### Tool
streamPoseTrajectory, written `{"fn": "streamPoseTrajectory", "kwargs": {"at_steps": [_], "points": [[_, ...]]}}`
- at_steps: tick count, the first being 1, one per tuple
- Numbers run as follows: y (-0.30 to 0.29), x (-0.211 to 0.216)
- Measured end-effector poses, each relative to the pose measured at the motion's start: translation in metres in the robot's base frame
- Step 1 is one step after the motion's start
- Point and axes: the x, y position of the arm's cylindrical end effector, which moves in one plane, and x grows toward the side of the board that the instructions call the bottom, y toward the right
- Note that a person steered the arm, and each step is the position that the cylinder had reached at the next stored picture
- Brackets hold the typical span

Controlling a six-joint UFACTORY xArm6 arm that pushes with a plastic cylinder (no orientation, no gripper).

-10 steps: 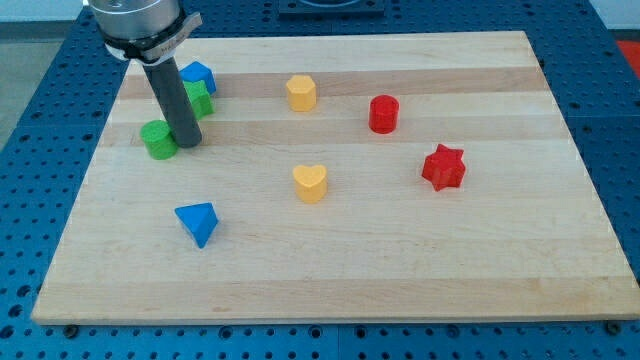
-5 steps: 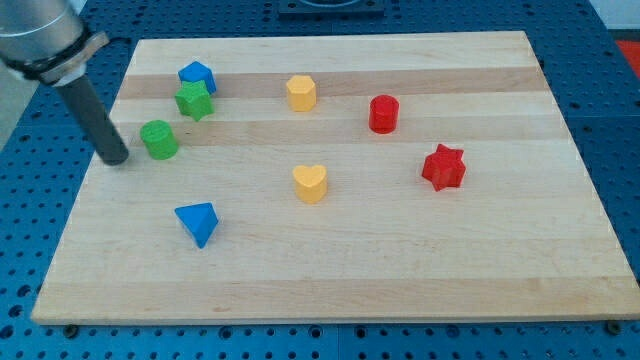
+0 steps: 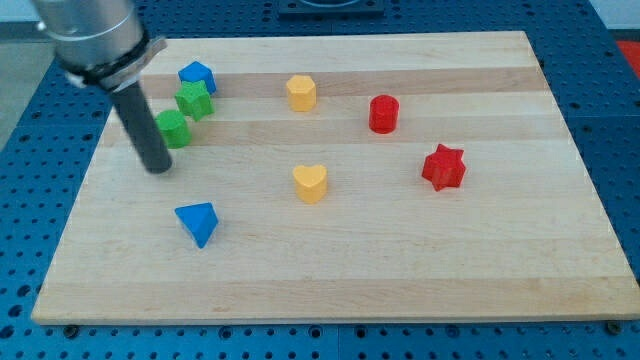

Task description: Move green circle into the green star

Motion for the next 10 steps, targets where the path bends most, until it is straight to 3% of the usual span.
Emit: {"fn": "streamPoseTrajectory", "kwargs": {"at_steps": [1,2,3,9,10], "points": [[-0.065,0.009],[-0.074,-0.035],[-0.07,-0.051],[0.024,-0.05],[0.028,-0.016]]}}
